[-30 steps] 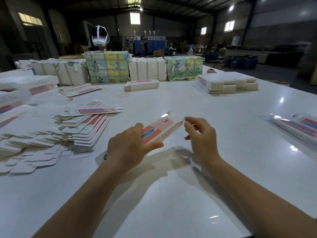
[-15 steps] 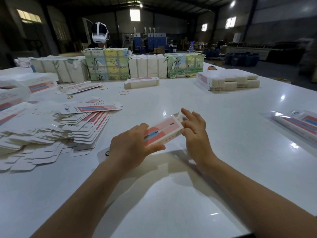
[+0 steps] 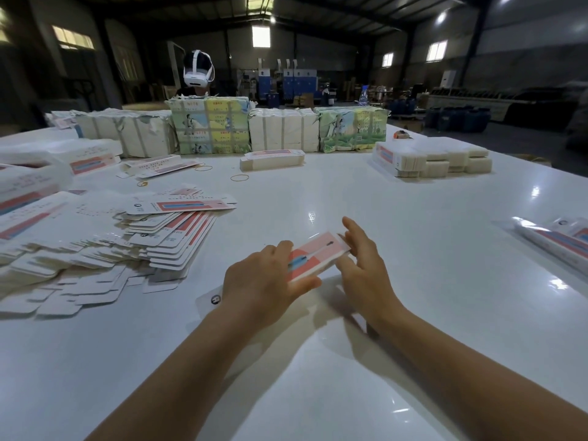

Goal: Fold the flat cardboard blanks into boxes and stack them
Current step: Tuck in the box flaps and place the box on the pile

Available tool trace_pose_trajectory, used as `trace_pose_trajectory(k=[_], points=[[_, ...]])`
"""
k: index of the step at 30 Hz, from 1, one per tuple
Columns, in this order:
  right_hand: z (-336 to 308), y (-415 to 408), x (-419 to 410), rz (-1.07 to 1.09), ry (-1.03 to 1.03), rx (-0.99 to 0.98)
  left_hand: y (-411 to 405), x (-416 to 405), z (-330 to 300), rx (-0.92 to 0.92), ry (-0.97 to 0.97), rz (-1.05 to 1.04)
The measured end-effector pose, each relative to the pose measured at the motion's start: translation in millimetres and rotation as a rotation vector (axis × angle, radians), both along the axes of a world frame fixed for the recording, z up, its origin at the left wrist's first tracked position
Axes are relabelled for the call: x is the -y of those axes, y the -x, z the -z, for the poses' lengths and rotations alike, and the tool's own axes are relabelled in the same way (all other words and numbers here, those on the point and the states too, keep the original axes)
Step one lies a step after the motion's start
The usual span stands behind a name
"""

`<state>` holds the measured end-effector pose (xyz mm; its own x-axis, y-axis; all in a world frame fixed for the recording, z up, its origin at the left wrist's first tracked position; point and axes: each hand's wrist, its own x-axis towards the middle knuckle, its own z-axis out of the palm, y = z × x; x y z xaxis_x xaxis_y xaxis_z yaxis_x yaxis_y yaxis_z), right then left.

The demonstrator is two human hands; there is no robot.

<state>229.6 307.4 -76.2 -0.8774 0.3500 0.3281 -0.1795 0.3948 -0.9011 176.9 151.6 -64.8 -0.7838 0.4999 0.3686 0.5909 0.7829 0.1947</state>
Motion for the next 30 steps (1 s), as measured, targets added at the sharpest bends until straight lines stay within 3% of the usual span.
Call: trace_pose_trajectory(k=[6,10,13,18,21,23,27,30], points=[[-12.3,-0.1,-13.4,0.092,0.095,-0.006,0.3,-4.2,0.8,-0.028,0.017,0.036],[-16.9,3.9,-17.4,-0.154,0.766,0.137,0.0,-1.9,3.2,-0.021,0.035,0.045],[-15.0,1.8,-14.9,-0.140,0.634,0.117,0.5,-3.3,6.3,-0.038,0.074,0.037],[-6.4,-4.9,-7.5,0.033,-0.043,0.024,1.6,-8.7,8.9,-0.092,0.106,0.017],[-3.2,-5.6,-6.5,0.046,-0.242,-0.024,-1.0,-8.3,7.9,-0.104,0.101,0.016],[-4.1,-5.1,-7.0,0.025,-0.156,-0.061,-3.7,-6.3,4.5,-0.121,0.098,0.012],[-13.7,-2.1,-11.7,-0.060,0.321,-0.003,-5.9,-3.4,1.4,-0.204,0.135,0.006],[-16.8,-2.6,-16.8,-0.123,0.452,0.053,-4.7,-2.5,2.8,-0.267,0.142,0.006]])
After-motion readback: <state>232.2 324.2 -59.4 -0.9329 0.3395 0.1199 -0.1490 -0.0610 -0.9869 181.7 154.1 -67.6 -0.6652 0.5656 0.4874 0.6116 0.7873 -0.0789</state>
